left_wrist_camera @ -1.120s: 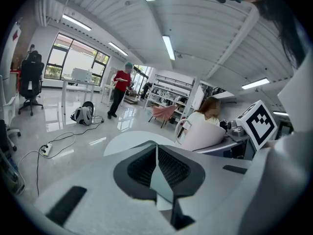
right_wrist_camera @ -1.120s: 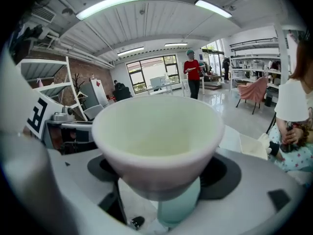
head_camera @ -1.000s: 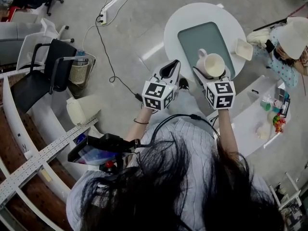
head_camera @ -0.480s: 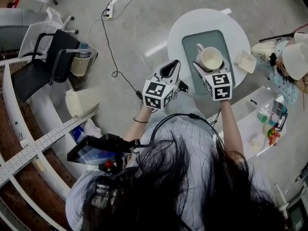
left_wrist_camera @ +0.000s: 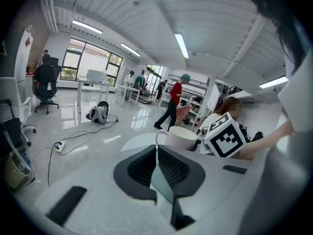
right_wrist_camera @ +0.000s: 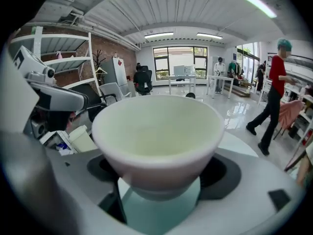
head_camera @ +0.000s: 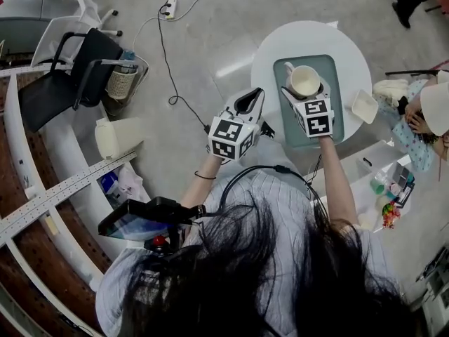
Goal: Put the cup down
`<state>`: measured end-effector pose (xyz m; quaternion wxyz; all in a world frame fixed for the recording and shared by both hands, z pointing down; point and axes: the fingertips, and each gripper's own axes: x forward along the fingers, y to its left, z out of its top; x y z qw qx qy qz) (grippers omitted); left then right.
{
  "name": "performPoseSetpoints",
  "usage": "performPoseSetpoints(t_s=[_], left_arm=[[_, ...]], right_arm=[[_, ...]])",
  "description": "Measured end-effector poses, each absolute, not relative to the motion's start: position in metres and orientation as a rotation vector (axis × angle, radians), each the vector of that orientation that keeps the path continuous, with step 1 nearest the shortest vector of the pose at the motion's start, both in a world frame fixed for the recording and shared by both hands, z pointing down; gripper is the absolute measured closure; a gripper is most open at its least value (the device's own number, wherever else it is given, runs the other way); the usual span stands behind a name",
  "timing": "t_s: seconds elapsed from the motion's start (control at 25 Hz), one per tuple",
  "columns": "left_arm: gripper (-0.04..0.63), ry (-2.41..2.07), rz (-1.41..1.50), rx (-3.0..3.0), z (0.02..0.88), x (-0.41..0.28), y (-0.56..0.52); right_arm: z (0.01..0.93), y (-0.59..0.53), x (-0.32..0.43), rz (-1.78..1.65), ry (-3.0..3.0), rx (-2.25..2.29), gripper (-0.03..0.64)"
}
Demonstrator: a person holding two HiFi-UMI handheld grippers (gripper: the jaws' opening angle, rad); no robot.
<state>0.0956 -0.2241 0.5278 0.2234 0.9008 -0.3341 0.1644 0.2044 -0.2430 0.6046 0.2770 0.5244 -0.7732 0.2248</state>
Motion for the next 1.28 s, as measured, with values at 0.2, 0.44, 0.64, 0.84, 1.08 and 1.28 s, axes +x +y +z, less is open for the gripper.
performPoseSetpoints(t_s=[0.2, 0.44, 0.64, 0.84, 1.08, 1.28], left_arm=[[0.575, -0.965, 0.458, 2.459, 0.531, 0.088, -0.228], [0.575, -1.01, 0.467, 2.424, 0.536, 0.079, -0.234], [0.575, -1.027, 0.47, 2.413, 0.539, 0.077, -0.235], [0.575, -1.055, 0.479, 2.395, 0.54, 0.07, -0.235], [0.575, -1.105, 0.491, 2.362, 0.543, 0.054, -0.235], [0.575, -1.134, 0.497, 2.345, 0.544, 0.045, -0.236]], right_arm=[[0.633, -0.257, 0.202, 0.64, -2.062, 1.352, 0.176], [0.664, -0.268, 0.198, 0.648, -2.031, 1.289, 0.176], [0.681, -0.273, 0.196, 0.652, -2.0, 1.271, 0.176], [0.691, -0.281, 0.198, 0.647, -1.99, 1.268, 0.176], [0.695, -0.291, 0.194, 0.622, -2.0, 1.259, 0.176], [0.706, -0.291, 0.196, 0.654, -2.004, 1.281, 0.176]])
